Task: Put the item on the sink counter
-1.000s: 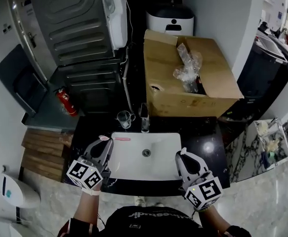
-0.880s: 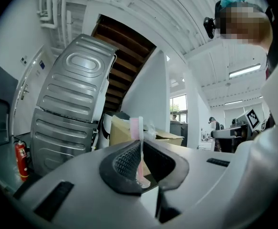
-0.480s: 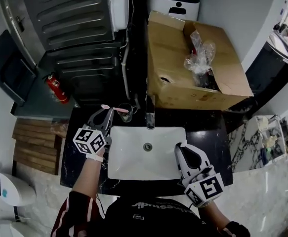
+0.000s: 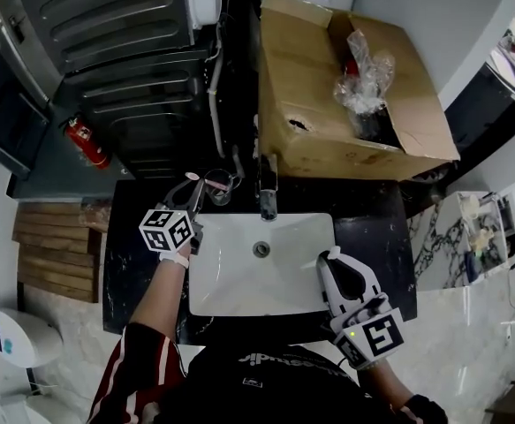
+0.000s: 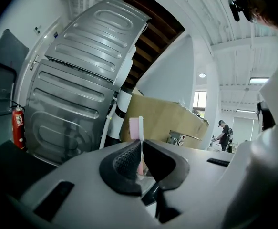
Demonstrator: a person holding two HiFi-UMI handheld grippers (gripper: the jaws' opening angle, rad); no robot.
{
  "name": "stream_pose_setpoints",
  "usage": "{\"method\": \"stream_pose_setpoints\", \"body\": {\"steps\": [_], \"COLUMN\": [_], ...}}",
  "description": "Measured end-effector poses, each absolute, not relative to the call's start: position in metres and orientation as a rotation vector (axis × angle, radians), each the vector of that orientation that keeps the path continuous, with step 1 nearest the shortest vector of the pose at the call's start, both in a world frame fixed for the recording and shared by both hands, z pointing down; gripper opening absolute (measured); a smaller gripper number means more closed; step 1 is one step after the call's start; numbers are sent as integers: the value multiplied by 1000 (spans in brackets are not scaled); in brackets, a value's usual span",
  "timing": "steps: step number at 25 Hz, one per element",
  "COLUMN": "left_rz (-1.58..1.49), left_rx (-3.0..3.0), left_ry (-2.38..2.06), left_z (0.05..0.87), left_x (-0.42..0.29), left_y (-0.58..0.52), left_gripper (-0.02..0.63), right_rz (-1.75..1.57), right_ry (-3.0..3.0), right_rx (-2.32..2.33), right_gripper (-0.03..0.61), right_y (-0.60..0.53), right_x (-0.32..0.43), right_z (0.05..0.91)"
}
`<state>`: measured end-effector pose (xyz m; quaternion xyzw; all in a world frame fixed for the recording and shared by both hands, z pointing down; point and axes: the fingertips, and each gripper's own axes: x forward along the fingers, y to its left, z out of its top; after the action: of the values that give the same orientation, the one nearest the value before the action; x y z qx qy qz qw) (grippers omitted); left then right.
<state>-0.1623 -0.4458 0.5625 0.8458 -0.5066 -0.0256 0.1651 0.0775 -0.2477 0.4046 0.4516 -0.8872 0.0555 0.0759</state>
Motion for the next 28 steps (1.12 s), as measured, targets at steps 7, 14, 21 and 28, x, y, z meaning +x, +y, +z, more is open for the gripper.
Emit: {"method": "stream_pose_setpoints", "body": {"steps": [7,14,21,28], "left_rz": [-62,33,74,29], "left_rx": [2375,2393,2373,2429], "left_ry": [-1451,-1450,-1451,-1495], "left_z": [578,584,590,557], "left_x": [-163,-164,-167,-169], "left_y": [-450,-444,-437,-397], "left_gripper": [29,45,135,135], "right_rz": [168,161,146,131], "right_ry": [-2657,-2668,-2678,-2711], "right_rx": [1350,1346,1344,1364], "right_gripper": [43,43,43,43], "right_y": [-248,-242,-238,-233], "right_x": [77,76,80,88], "right_z": [407,402,398,392]}}
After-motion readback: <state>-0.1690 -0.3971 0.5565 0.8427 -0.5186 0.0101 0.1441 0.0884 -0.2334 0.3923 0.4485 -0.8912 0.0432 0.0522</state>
